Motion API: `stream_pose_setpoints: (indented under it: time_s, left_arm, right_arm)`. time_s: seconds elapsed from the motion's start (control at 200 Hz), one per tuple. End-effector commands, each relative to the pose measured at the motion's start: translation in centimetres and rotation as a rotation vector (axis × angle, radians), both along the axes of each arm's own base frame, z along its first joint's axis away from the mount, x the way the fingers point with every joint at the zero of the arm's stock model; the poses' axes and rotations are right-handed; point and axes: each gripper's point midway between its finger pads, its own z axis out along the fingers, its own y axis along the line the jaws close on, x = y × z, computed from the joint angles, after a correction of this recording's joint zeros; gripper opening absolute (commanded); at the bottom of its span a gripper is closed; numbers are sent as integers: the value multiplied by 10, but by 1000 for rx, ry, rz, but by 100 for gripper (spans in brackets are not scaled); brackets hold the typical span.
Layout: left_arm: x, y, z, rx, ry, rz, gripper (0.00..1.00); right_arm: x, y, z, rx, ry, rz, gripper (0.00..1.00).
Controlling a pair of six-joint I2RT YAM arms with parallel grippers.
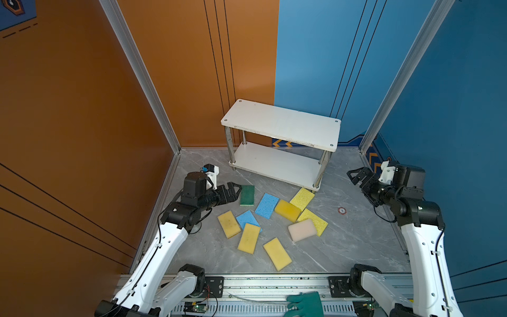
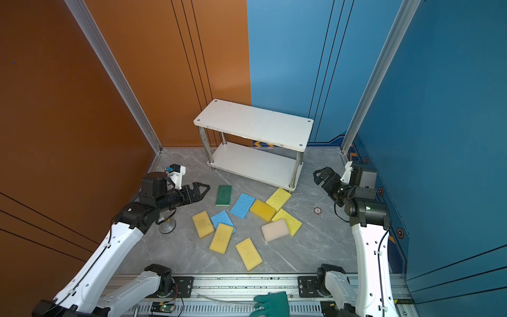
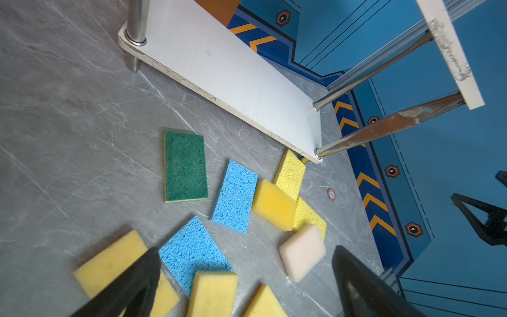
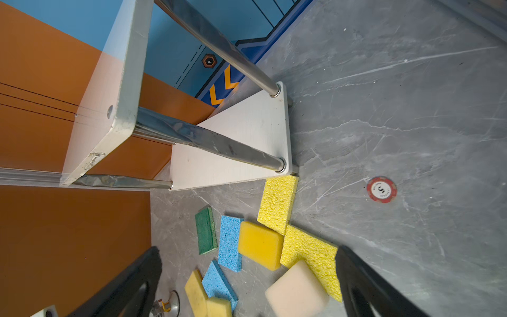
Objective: Place and organize the cleaning sponges onto the shelf
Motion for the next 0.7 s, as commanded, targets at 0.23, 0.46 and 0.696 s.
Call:
stream_pose_setpoints:
  time_s: [0.23, 0.46, 0.696]
  left_arm:
    - [37, 1, 55, -54, -61, 9, 98]
    - [94, 25, 88, -102, -111, 116, 98]
    - [155, 53, 112, -191, -181, 184, 98]
  right_arm:
    - [30, 24, 46, 112, -25, 102, 100]
    - [65, 31, 59, 144, -25, 137, 100]
    - [105, 38, 67, 153, -37, 161, 100]
